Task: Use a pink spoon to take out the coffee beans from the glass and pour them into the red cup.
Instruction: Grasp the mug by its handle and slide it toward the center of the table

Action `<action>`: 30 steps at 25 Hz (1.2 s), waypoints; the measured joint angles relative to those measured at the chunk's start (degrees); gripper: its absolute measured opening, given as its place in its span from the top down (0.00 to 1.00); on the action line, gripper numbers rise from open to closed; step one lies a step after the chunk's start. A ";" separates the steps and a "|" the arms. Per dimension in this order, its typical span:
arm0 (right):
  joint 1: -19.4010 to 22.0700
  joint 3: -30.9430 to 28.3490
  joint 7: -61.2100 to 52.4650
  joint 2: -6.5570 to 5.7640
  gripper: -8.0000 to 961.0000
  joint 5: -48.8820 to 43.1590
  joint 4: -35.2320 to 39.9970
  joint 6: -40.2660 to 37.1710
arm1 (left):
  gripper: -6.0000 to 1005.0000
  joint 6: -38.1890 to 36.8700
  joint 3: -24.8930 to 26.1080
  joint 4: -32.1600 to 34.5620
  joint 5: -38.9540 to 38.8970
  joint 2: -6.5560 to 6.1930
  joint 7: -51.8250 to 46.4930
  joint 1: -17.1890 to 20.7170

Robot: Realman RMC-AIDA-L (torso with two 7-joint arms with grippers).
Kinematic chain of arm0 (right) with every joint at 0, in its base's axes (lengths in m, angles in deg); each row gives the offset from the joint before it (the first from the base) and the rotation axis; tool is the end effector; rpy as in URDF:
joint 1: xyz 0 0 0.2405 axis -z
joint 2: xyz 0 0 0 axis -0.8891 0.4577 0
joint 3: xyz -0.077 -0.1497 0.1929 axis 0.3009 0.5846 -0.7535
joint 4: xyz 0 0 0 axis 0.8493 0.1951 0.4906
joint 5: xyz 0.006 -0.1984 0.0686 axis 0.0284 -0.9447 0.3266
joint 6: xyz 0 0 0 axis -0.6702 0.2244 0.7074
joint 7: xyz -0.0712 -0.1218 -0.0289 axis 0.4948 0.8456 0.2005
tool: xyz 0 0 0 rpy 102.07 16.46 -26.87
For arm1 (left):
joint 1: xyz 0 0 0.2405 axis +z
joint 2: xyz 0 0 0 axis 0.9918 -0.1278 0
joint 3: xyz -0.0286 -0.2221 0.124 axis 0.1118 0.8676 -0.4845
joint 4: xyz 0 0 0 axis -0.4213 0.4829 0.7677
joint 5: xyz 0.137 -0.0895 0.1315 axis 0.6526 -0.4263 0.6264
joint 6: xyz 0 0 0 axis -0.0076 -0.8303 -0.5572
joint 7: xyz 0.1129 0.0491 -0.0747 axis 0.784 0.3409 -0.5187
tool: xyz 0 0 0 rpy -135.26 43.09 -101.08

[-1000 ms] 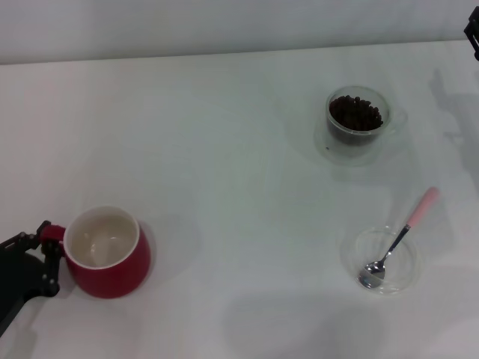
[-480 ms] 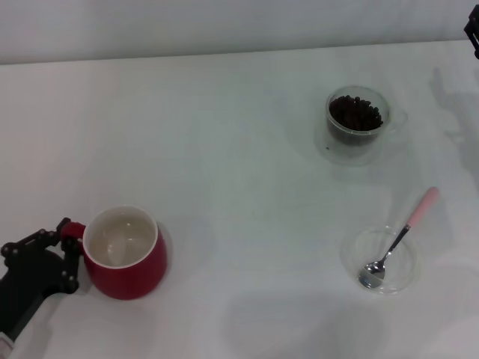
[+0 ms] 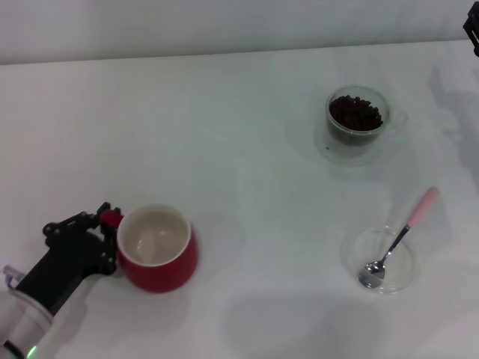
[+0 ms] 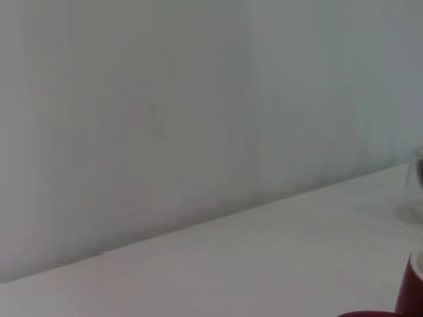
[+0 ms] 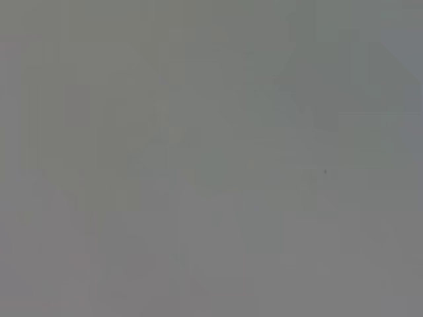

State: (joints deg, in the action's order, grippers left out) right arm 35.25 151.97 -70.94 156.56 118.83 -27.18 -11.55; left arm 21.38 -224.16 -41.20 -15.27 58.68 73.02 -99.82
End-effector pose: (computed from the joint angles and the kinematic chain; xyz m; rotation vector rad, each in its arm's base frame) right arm 0.3626 0.3670 0.0495 -1.3204 0.6935 0.6373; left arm -0.3263 0.2441 -0.0969 -2.1077 -0.4481 -0.5707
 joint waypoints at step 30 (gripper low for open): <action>-0.69 -0.10 0.16 -0.46 0.14 -0.11 -0.20 0.00 | 0.60 4.59 -0.07 4.31 -0.03 0.08 -0.48 -2.43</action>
State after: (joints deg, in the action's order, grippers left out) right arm 34.55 151.86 -70.78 156.10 118.72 -27.37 -11.54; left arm 25.97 -224.24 -36.88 -15.29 58.77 72.54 -102.26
